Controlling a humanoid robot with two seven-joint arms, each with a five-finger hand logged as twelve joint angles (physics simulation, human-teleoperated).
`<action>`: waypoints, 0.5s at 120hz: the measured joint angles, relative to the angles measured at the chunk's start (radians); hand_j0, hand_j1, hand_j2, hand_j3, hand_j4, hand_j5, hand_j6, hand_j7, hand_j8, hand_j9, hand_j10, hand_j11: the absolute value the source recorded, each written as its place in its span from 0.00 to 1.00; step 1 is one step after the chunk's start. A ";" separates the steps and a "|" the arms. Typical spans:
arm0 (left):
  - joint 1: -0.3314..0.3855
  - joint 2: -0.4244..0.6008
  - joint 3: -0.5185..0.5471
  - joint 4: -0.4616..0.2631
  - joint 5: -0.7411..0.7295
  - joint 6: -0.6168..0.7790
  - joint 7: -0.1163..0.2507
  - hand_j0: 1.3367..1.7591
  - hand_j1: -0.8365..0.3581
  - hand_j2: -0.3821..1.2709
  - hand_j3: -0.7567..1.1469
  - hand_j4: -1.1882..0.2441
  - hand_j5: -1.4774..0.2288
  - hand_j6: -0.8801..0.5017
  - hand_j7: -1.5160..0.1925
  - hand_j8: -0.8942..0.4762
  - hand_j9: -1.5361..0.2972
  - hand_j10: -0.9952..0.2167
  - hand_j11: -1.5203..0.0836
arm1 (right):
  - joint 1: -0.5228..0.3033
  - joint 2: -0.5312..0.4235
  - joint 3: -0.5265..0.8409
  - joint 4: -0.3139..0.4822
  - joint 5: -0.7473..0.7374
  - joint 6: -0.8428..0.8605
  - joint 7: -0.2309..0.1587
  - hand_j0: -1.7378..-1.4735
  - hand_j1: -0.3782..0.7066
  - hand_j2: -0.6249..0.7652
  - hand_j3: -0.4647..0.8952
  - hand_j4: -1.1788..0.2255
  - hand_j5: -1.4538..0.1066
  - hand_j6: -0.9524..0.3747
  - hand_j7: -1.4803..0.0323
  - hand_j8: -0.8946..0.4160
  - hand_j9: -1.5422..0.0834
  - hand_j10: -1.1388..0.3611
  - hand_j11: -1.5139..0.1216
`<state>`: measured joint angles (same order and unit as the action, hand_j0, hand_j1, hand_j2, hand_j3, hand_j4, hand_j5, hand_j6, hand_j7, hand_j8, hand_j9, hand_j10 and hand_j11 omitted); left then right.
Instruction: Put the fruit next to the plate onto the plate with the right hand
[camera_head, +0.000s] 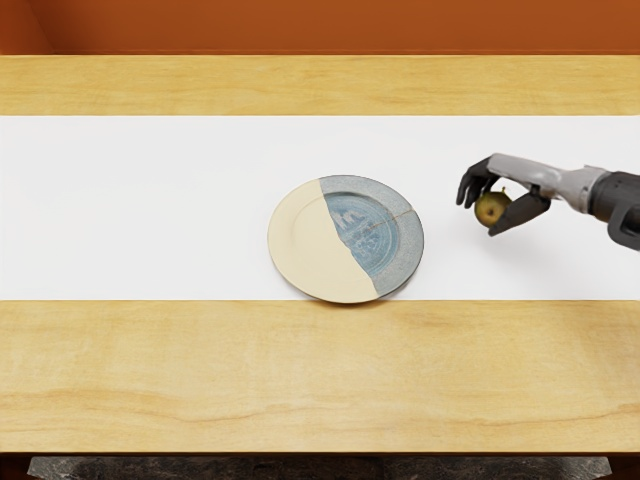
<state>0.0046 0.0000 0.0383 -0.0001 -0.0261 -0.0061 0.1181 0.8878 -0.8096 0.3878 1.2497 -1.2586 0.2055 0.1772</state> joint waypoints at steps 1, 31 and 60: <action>0.000 0.000 0.000 0.000 0.000 0.000 0.000 0.76 0.99 0.23 0.40 0.83 0.87 0.64 0.89 0.65 0.84 0.82 0.95 | 0.001 0.000 0.000 0.000 0.001 0.000 0.000 0.31 0.57 0.59 0.34 0.39 0.41 0.25 0.44 0.32 0.45 0.51 0.44; 0.000 0.000 0.000 0.000 0.000 0.000 0.000 0.76 0.99 0.23 0.40 0.83 0.87 0.64 0.89 0.65 0.84 0.82 0.95 | 0.016 0.005 0.001 0.012 0.019 0.005 0.000 0.31 0.56 0.59 0.34 0.40 0.42 0.25 0.45 0.32 0.45 0.50 0.44; 0.000 0.000 0.000 0.000 0.000 0.000 0.000 0.76 0.99 0.23 0.40 0.83 0.87 0.64 0.89 0.65 0.84 0.82 0.95 | 0.032 0.052 0.001 0.014 0.026 0.011 -0.005 0.31 0.56 0.56 0.34 0.41 0.43 0.26 0.46 0.33 0.46 0.50 0.45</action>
<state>0.0046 0.0000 0.0383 -0.0001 -0.0261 -0.0061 0.1181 0.9201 -0.7580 0.3886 1.2633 -1.2323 0.2165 0.1724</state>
